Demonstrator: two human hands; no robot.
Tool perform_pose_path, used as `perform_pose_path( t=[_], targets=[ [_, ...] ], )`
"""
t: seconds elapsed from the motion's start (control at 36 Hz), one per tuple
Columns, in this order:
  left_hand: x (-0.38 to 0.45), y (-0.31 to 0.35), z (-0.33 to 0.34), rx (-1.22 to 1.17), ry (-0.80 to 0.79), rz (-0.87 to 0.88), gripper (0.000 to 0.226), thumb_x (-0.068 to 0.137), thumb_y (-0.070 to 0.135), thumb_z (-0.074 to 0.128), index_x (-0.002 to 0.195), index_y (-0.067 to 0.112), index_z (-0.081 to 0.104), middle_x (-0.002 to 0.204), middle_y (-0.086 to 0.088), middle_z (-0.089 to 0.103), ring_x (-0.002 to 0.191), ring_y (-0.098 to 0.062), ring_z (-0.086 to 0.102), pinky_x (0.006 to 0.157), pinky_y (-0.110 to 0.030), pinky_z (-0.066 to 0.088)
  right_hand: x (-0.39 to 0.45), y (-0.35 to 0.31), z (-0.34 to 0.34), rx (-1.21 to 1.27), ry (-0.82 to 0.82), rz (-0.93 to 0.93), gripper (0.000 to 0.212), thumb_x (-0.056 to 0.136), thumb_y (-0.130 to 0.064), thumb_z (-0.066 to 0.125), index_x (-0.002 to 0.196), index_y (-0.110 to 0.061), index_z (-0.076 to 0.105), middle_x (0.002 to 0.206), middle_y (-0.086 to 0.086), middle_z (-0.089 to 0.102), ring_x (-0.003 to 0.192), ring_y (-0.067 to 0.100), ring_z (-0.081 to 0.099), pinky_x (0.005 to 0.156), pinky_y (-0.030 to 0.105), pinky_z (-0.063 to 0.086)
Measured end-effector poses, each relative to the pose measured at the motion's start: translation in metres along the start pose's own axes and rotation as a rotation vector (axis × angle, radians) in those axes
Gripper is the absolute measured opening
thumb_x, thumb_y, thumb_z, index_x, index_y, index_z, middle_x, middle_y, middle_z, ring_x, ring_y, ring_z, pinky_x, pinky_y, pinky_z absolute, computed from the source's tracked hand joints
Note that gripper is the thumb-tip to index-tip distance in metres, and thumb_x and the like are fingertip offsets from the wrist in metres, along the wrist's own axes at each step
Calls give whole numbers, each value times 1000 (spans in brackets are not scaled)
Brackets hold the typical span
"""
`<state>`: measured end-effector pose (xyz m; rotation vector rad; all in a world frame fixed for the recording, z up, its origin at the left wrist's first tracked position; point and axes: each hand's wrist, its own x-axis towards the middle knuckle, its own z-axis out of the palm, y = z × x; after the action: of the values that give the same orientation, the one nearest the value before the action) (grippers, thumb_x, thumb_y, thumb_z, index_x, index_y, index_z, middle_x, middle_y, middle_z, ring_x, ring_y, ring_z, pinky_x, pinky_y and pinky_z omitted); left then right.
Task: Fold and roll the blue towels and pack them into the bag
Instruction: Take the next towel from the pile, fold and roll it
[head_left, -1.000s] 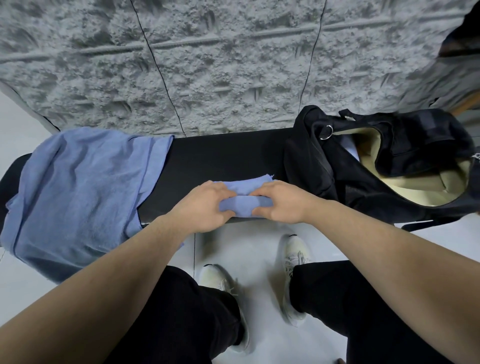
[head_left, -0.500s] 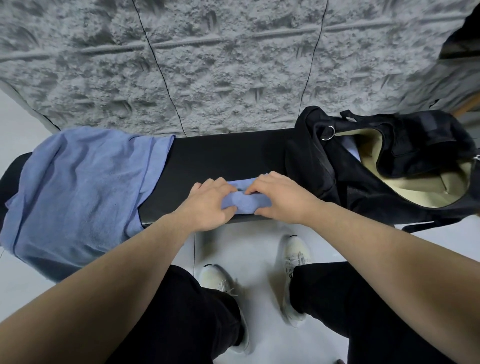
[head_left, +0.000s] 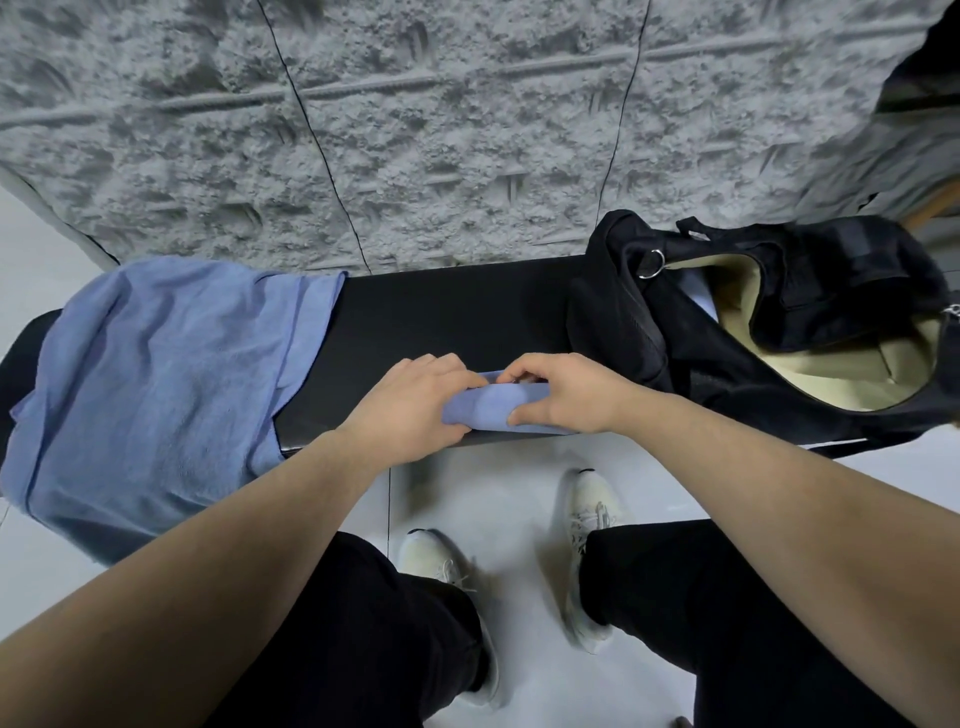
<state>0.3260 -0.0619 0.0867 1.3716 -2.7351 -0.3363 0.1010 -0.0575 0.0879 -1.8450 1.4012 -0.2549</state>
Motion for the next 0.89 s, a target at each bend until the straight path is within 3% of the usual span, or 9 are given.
perform_pose_path(
  t=[0.14, 0.31, 0.39, 0.5, 0.58, 0.72, 0.89],
  targets=[
    [0, 1, -2, -89, -38, -58, 38, 88, 29, 58, 125, 40, 59, 90, 8, 48, 81, -17, 49, 77, -36, 42, 0, 6, 5, 31, 37, -62, 35, 80, -37, 75, 111, -39, 60, 111, -16, 61, 109, 8, 52, 98, 33, 44],
    [4, -1, 4, -100, -65, -127, 42, 91, 32, 55, 133, 35, 53, 105, 10, 48, 92, -12, 40, 83, -28, 32, -4, 3, 1, -123, 210, -168, 35, 80, -39, 75, 113, -35, 62, 112, -16, 58, 107, 10, 44, 100, 36, 40],
    [7, -2, 6, -104, -74, -157, 44, 91, 32, 55, 135, 34, 51, 116, 13, 42, 100, -10, 32, 86, -25, 24, -5, 2, 2, -270, 201, -231, 43, 79, -44, 75, 119, -36, 60, 115, -19, 54, 104, 6, 38, 97, 35, 36],
    [8, 0, 6, -105, -61, -163, 37, 89, 30, 55, 126, 35, 55, 106, 14, 33, 95, -12, 30, 83, -26, 24, -2, 0, 6, -425, 162, -255, 55, 78, -39, 76, 128, -35, 53, 120, -16, 48, 99, 5, 29, 90, 30, 32],
    [7, 1, 5, -73, -52, -144, 33, 89, 32, 54, 123, 34, 55, 103, 14, 34, 91, -11, 28, 81, -26, 22, 0, 0, 10, -429, 168, -252, 50, 80, -30, 73, 126, -32, 52, 121, -12, 50, 98, 8, 33, 89, 32, 35],
    [1, -2, 3, -53, 22, -98, 49, 84, 36, 61, 131, 33, 50, 104, 14, 39, 97, -11, 35, 86, -25, 20, 3, 2, 9, -348, 144, -225, 44, 84, -30, 69, 125, -29, 54, 118, -9, 56, 105, 18, 46, 94, 37, 40],
    [-1, -3, 4, 26, 54, -42, 59, 75, 41, 73, 128, 30, 51, 119, 11, 46, 107, -14, 41, 91, -27, 24, 2, 1, 6, -318, 140, -192, 45, 88, -28, 65, 131, -27, 52, 120, -7, 59, 111, 17, 47, 96, 29, 38]
  ],
)
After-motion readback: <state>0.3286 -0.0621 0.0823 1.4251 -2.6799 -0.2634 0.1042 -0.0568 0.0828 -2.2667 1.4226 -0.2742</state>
